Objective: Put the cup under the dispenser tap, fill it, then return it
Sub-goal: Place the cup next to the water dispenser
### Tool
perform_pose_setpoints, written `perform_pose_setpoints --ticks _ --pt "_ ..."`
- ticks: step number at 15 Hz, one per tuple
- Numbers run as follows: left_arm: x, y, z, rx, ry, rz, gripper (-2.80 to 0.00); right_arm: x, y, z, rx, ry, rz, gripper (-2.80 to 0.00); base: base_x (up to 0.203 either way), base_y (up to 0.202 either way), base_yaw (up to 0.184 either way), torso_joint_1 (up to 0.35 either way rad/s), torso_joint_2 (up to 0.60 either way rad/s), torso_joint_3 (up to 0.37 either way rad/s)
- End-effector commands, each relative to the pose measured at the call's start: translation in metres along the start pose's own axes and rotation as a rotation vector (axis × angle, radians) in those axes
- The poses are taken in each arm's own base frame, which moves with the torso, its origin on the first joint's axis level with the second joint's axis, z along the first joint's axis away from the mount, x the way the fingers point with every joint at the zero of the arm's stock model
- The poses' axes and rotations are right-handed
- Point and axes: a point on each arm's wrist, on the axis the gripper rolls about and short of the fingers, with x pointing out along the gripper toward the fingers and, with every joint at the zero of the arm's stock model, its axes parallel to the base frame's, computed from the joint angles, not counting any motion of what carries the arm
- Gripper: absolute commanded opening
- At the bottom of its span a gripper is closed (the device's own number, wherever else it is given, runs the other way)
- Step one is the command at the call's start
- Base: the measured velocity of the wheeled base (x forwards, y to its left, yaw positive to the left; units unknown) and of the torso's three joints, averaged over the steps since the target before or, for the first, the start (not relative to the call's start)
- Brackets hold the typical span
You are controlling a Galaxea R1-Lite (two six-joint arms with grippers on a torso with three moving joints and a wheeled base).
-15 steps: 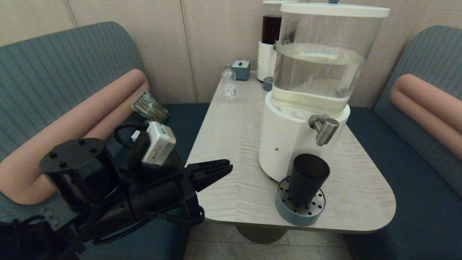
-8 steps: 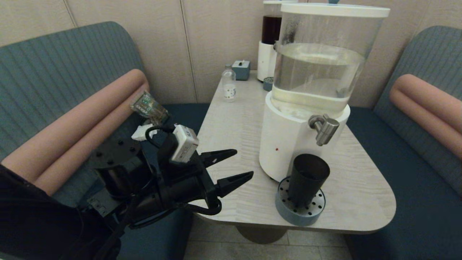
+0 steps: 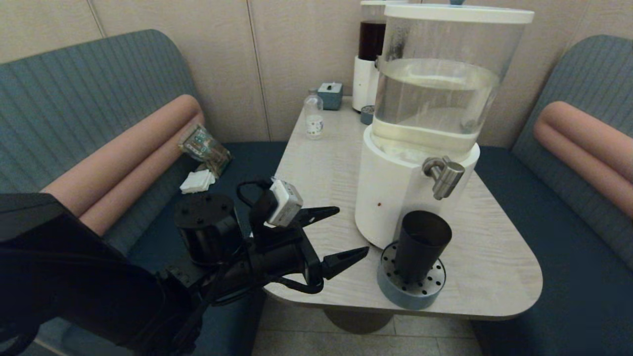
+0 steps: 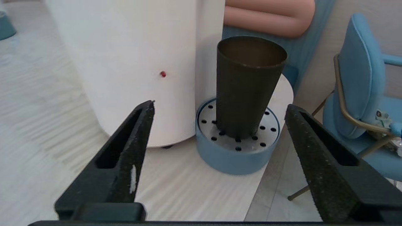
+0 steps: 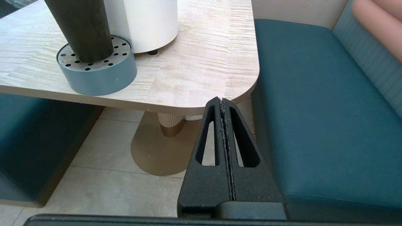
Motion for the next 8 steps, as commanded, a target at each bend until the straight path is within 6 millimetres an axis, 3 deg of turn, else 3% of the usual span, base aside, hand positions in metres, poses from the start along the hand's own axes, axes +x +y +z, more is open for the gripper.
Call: perform_pose_setpoints --ticks 1,4,8 --pt "0.013 -0.005 -0.007 -0.002 -0.003 -0.06 0.0 0.001 0.0 -0.004 0.0 0.013 0.0 -2.8 0.0 0.0 0.0 0.0 0.0 0.0" --pt "0.034 -0.017 -0.021 -0.017 0.004 -0.164 0.0 0.001 0.0 -0.004 0.0 0.015 0.0 -2.8 0.0 0.0 0.0 0.0 0.0 0.0" --pt "0.056 -0.018 -0.038 -0.024 0.008 -0.212 0.0 0.001 0.0 -0.004 0.0 0.015 0.0 -2.8 0.0 0.0 0.0 0.0 0.0 0.0"
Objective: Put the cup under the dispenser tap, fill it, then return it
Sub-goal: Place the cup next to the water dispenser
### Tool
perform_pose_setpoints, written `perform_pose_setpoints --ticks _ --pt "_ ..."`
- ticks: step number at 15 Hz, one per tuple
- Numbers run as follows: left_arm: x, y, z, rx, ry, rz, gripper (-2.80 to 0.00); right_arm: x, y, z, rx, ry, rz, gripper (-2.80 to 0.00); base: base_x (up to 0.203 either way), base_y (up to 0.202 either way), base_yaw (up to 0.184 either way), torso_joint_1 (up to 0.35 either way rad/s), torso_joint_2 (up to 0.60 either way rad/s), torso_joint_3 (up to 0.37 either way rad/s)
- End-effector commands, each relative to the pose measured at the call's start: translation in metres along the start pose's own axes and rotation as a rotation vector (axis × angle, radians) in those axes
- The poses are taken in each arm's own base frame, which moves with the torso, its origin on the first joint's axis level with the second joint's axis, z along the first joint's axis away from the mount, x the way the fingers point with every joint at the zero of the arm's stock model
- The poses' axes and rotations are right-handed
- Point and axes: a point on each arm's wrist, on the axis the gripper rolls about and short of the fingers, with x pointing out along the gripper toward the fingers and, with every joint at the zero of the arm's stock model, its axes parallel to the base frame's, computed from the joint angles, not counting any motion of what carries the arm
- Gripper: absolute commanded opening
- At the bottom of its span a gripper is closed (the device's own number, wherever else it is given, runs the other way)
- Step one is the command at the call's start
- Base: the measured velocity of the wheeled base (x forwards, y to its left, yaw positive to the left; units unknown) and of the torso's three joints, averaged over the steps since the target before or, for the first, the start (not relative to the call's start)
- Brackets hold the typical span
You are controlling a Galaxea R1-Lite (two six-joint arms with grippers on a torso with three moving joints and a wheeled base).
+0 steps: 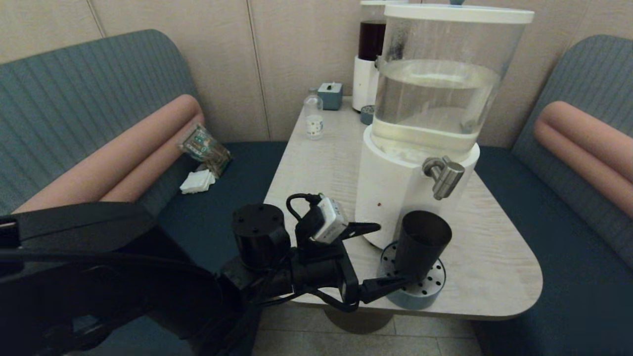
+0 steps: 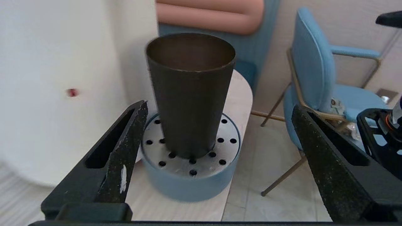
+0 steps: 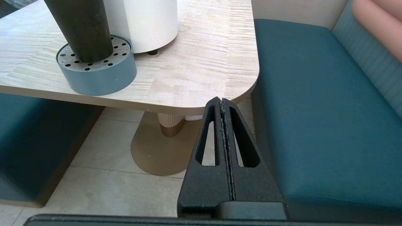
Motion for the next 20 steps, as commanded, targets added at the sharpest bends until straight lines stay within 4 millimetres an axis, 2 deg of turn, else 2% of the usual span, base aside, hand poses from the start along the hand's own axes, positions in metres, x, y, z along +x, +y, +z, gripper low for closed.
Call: perform_pose_setpoints --ticks 1,8,15,20 --pt "0.011 0.003 -0.017 -0.011 0.014 -0.015 0.0 0.001 0.0 -0.004 0.0 0.013 0.0 -2.8 0.0 0.0 0.0 0.0 0.0 0.0" --pt "0.029 0.017 -0.03 -0.005 -0.005 -0.009 0.0 0.001 0.0 -0.004 0.0 0.013 0.0 -2.8 0.0 0.0 0.0 0.0 0.0 0.0" --pt "0.046 0.027 -0.034 0.013 -0.036 -0.007 0.0 0.001 0.0 -0.004 0.0 0.013 0.0 -2.8 0.0 0.0 0.0 0.0 0.0 0.0" --pt "0.053 0.026 -0.043 0.01 -0.032 -0.017 0.0 0.001 0.0 -0.004 0.0 0.013 0.0 -2.8 0.0 0.0 0.0 0.0 0.0 0.0"
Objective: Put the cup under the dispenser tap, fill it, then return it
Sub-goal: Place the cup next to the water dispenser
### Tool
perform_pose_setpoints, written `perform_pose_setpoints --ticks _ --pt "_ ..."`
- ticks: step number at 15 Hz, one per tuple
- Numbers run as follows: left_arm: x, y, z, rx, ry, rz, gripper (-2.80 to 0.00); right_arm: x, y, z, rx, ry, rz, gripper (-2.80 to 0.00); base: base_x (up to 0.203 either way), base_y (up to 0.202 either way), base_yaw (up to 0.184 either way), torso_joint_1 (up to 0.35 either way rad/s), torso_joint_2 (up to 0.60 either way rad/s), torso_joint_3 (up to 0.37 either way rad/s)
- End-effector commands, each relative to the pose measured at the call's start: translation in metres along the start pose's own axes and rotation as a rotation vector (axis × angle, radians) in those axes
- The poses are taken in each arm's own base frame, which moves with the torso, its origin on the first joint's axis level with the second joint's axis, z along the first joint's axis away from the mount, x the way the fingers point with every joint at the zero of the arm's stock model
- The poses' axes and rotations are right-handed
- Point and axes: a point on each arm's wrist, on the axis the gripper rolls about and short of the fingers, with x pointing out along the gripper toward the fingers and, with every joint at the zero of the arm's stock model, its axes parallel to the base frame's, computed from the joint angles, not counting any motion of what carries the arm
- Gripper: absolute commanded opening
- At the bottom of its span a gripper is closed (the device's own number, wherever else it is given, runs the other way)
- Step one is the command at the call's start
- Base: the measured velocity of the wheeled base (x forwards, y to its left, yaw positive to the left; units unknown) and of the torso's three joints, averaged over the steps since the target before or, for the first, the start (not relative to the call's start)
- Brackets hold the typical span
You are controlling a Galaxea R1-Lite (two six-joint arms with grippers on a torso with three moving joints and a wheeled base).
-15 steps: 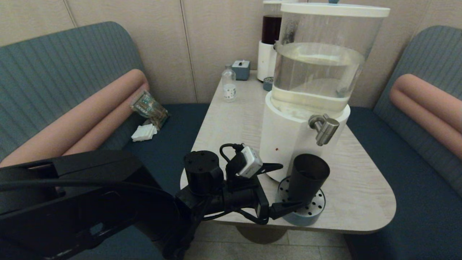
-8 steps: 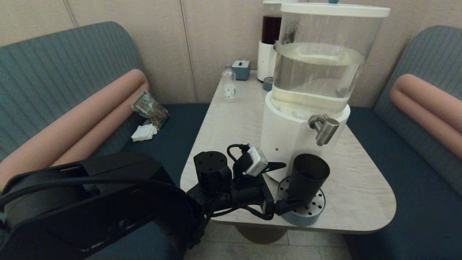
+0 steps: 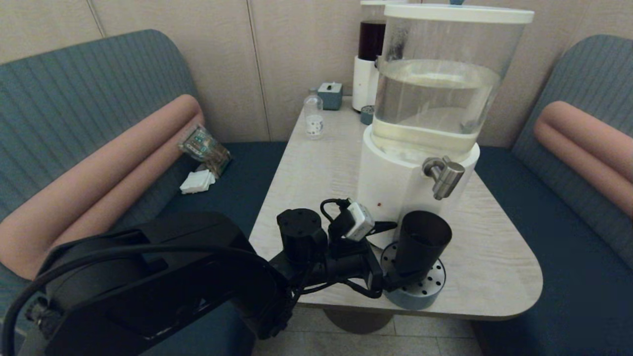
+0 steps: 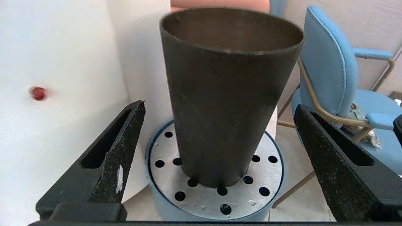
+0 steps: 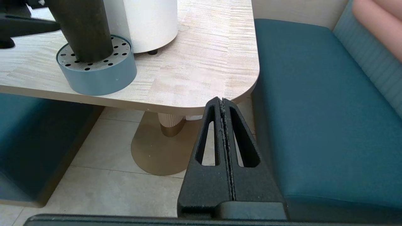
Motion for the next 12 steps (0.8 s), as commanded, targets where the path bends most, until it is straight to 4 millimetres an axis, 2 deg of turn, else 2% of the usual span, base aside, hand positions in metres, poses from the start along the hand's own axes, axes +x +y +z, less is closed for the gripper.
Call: perform_pose_setpoints --ticks 1,12 --pt "0.005 -0.001 -0.005 0.0 -0.004 -0.011 0.0 0.001 0.0 -0.004 0.0 0.013 0.0 -2.8 0.0 0.0 0.0 0.0 0.0 0.0" --pt "0.032 -0.008 -0.017 0.015 -0.035 -0.051 0.0 0.001 0.0 -0.004 0.0 0.013 0.0 -2.8 0.0 0.0 0.0 0.0 0.0 0.0"
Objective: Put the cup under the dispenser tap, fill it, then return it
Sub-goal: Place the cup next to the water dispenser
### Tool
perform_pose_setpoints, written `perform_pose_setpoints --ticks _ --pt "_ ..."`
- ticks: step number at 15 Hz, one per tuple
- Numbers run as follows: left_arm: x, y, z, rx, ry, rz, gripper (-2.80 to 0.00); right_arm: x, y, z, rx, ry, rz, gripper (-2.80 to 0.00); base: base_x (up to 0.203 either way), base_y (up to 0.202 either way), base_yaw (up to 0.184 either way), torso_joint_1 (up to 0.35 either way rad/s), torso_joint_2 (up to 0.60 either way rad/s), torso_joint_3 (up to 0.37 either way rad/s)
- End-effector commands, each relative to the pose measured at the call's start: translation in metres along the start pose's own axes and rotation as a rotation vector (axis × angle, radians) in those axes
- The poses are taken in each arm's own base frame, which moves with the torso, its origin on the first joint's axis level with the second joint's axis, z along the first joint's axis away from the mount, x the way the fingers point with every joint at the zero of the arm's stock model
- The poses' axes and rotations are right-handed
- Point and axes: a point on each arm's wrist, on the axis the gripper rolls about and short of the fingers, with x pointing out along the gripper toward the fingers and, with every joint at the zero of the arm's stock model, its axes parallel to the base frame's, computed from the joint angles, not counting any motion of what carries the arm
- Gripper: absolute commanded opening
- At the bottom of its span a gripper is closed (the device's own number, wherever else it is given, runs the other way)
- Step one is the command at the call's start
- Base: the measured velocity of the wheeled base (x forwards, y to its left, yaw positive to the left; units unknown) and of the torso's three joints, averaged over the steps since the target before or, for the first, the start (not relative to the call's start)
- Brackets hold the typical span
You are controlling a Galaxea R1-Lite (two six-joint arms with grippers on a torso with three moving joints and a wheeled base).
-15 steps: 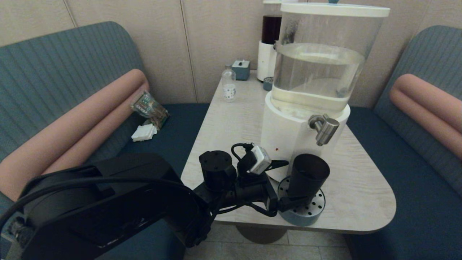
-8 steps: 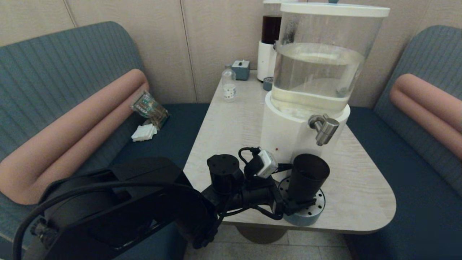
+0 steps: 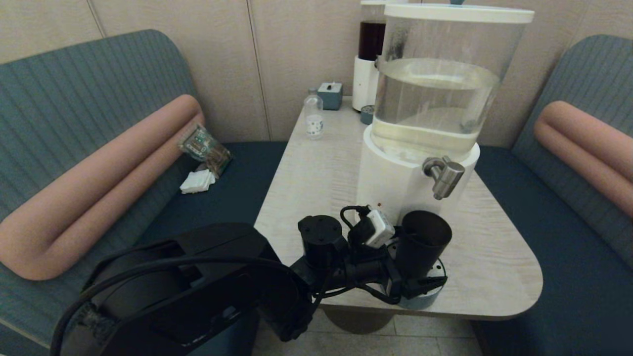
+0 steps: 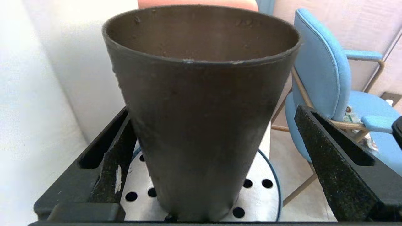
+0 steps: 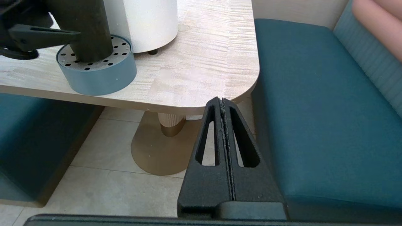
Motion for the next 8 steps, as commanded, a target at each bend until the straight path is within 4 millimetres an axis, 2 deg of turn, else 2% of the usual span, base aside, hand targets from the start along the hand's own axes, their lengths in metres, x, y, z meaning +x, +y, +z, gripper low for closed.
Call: perform_pose_setpoints --ticks 1,8 --pt "0.006 -0.0013 -0.0046 0.005 -0.01 -0.012 0.0 0.001 0.0 -0.0037 0.0 0.013 0.0 -2.8 0.0 0.0 0.0 0.0 0.0 0.0" --pt "0.0094 -0.0015 -0.0064 0.012 -0.016 -0.015 0.0 0.001 0.0 -0.0037 0.0 0.013 0.0 -2.8 0.0 0.0 0.0 0.0 0.0 0.0"
